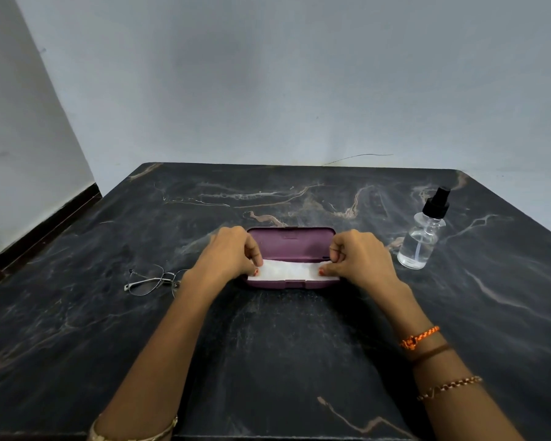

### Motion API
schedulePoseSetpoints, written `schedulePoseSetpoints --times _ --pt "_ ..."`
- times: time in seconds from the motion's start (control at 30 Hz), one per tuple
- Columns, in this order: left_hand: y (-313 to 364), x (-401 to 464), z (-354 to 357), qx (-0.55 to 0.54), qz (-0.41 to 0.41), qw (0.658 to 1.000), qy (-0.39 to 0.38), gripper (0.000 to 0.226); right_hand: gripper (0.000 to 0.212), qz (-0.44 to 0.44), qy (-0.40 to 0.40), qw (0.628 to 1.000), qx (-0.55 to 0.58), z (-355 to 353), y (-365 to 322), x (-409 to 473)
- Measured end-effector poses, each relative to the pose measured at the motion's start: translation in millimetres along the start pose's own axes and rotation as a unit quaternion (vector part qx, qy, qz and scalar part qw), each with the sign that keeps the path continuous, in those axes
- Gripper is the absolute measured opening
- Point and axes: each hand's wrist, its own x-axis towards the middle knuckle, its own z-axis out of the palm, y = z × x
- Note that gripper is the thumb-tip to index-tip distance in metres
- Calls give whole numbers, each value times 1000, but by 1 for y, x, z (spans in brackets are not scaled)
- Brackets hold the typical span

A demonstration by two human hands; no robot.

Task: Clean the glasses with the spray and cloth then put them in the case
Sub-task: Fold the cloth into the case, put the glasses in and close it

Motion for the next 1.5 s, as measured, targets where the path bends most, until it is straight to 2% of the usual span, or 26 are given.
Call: schedulePoseSetpoints --times 0.33,0.57,0.73,1.07,1.3,1.5 --pt "-2 4 5 20 -21 999 16 7 36 22 -23 999 21 -3 -1 -1" --pt "-3 4 8 -33 -41 995 89 25 34 33 -37 998 46 -4 0 0" --pt "1 3 16 -26 -61 988 137 33 34 34 -49 995 75 -2 1 1" --pt "2 3 19 -14 -71 992 106 40 30 48 -55 993 98 -1 3 3" --pt "-1 8 18 -79 -101 988 86 33 28 86 -64 987 121 -1 2 4" --pt "-3 8 18 -84 -98 988 81 33 29 92 -74 984 131 -2 2 4"
